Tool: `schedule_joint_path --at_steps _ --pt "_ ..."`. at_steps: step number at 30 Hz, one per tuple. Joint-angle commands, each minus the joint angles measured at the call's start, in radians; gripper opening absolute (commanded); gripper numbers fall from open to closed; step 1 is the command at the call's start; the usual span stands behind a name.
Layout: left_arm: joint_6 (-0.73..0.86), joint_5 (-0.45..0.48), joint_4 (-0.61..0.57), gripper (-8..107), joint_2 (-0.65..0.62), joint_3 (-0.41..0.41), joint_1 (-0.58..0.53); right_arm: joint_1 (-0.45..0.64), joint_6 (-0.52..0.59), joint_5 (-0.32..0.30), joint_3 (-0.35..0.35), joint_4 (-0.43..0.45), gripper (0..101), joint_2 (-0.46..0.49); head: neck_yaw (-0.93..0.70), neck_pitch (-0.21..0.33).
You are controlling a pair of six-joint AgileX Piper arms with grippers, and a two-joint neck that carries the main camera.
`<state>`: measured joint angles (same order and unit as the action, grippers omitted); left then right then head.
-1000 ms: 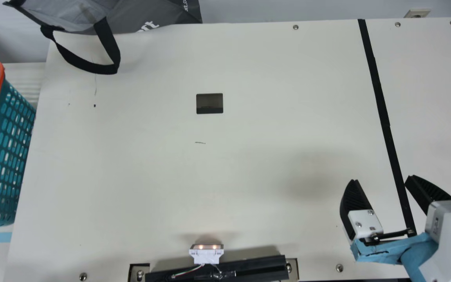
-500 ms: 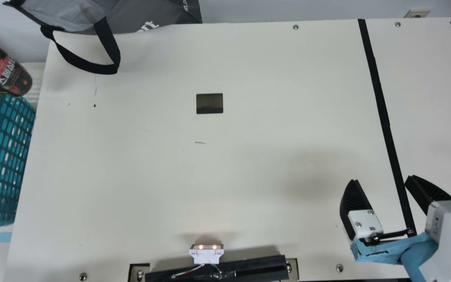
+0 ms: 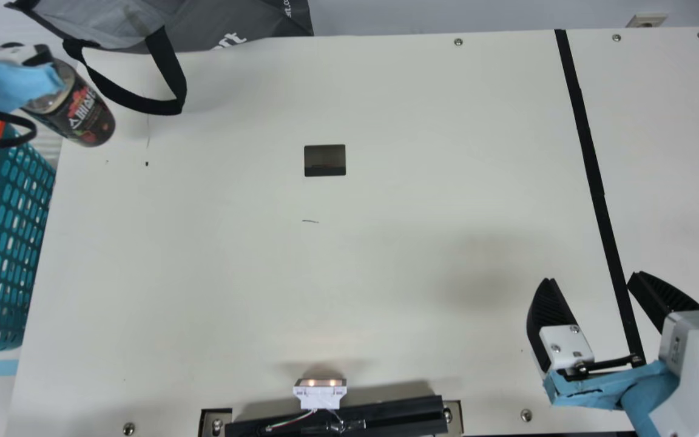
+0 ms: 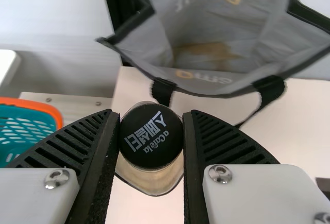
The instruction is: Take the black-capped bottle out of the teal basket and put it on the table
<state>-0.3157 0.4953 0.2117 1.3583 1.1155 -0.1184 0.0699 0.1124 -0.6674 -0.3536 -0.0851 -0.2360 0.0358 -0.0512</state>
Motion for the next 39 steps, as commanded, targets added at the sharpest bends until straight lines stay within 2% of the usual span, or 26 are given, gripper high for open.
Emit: schedule_joint_path --at_steps 1,16,28,39 --pt "-0.027 0.001 0.015 0 0.004 0.002 -0.034 0.0 0.0 0.0 0.0 0.0 91 0.0 -0.008 0.004" --pt "-0.156 0.004 0.077 0 0.049 0.027 -0.204 0.0 0.0 0.0 0.0 0.0 91 0.0 -0.008 0.004" --pt "-0.183 -0.008 0.056 0 0.07 0.024 -0.311 0.0 0.0 0.0 0.0 0.001 91 0.0 -0.008 0.004" --pt "-0.236 -0.001 0.109 0 0.094 0.03 -0.427 0.0 0.0 0.0 0.0 0.001 91 0.0 -0.008 0.004"
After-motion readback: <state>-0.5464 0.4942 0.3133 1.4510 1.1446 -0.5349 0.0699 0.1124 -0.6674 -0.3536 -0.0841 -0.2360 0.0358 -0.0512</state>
